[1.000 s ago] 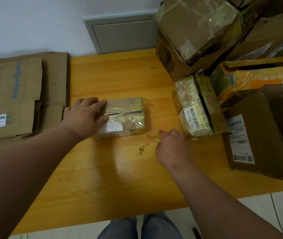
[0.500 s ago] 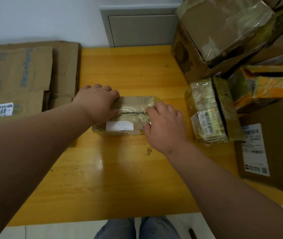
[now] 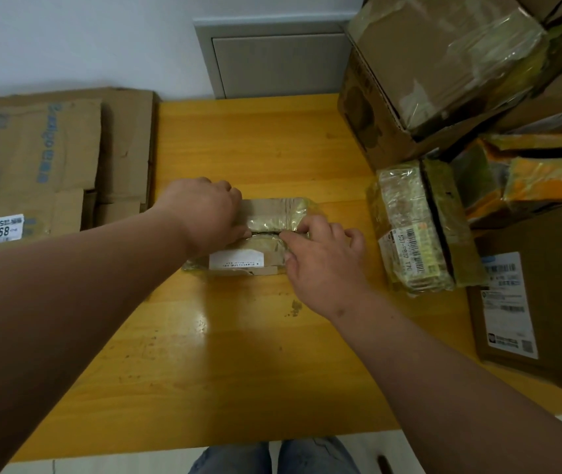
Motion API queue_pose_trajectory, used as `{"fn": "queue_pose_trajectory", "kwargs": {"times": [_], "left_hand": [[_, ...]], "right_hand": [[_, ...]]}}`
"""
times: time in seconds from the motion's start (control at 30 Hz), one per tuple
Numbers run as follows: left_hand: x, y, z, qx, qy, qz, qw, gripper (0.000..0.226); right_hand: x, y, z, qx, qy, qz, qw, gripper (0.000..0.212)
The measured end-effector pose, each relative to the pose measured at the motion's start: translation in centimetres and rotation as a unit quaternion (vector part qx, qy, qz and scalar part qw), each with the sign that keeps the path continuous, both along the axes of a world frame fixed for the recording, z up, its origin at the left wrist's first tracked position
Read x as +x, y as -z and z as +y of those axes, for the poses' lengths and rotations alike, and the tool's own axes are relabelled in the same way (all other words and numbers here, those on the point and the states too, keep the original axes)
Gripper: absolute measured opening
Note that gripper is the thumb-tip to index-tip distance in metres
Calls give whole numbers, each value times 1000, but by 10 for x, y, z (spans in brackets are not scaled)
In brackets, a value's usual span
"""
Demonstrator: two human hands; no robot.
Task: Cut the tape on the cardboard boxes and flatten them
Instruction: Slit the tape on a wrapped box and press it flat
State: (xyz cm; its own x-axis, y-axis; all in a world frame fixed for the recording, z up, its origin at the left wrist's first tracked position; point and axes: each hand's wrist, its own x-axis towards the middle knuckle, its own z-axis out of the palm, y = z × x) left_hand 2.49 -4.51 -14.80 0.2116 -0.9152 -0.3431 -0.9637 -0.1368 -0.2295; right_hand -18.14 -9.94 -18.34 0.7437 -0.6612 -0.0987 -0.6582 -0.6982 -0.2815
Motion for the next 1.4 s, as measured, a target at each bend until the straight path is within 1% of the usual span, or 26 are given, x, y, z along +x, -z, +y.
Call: {"fn": "queue_pose_trajectory", "kwargs": {"times": [0.07, 0.13, 0.17, 0.23, 0.3, 0.4, 0.47, 0.53, 0.57, 0.63, 0.67, 0.73, 0.8, 0.9, 0.97, 1.03, 1.1, 1.17, 1.27, 1.3, 1.4], "left_hand": [[-1, 1, 5, -3, 37, -23, 999, 55], [-3, -1, 9, 0, 51, -30, 998, 53], [-4, -1, 11, 1, 53, -29, 998, 50], [-3, -4, 11, -12, 33, -14, 999, 35], [2, -9, 6, -46, -48, 50, 997, 30], [11, -14, 3, -69, -155, 158, 973, 35], [15, -13, 7, -100, -211, 224, 946, 33], [18, -11, 13, -156, -258, 270, 914, 25], [19, -9, 17, -173, -259, 262, 913, 19], [20, -6, 25, -173, -223, 204, 938, 10], [19, -6, 29, -167, -200, 177, 949, 10], [14, -10, 36, -154, -166, 140, 964, 17], [7, -15, 41, -138, -149, 111, 973, 30], [-2, -16, 47, -96, -176, 95, 975, 59], [-8, -11, 53, -61, -210, 111, 970, 83], [-13, -2, 59, -46, -235, 124, 963, 100], [-17, 5, 62, -51, -254, 131, 957, 109], [-23, 8, 62, -52, -274, 130, 951, 115], [-31, 9, 59, -50, -289, 140, 946, 114], [-31, 8, 57, -52, -296, 160, 940, 110], [-21, -1, 58, -63, -333, 233, 911, 92]], "right_hand": [[2, 1, -1, 7, -9, 8, 1000, 29], [2, 1, -1, 13, -11, 8, 1000, 33], [2, 1, 0, 16, -10, 3, 1000, 35], [0, 1, 2, 23, -7, -5, 1000, 44], [-4, 0, 4, 23, -12, -4, 1000, 51], [-6, -1, 5, 23, -29, -2, 999, 47], [-6, -3, 5, 28, -34, -16, 999, 43], [-5, -6, 8, 19, -36, -47, 998, 36], [-6, -7, 9, 7, -37, -67, 997, 33], [-10, -10, 14, -23, -48, -108, 993, 30], [-13, -10, 17, -34, -55, -125, 990, 31], [-22, -8, 25, -35, -65, -140, 987, 37], [-29, -7, 31, -16, -73, -126, 989, 37], [-34, -12, 31, 5, -85, -118, 989, 20], [-37, -17, 28, 22, -95, -136, 986, 11], [-37, -21, 26, 39, -87, -145, 985, 16], [-32, -23, 24, 51, -43, -134, 989, 28], [-19, -24, 23, 61, -1, -87, 994, 34], [7, -27, 22, 104, 54, 4, 993, 23], [15, -28, 21, 130, 86, 30, 987, 30], [33, -32, 11, 202, 153, 80, 964, 70]]}}
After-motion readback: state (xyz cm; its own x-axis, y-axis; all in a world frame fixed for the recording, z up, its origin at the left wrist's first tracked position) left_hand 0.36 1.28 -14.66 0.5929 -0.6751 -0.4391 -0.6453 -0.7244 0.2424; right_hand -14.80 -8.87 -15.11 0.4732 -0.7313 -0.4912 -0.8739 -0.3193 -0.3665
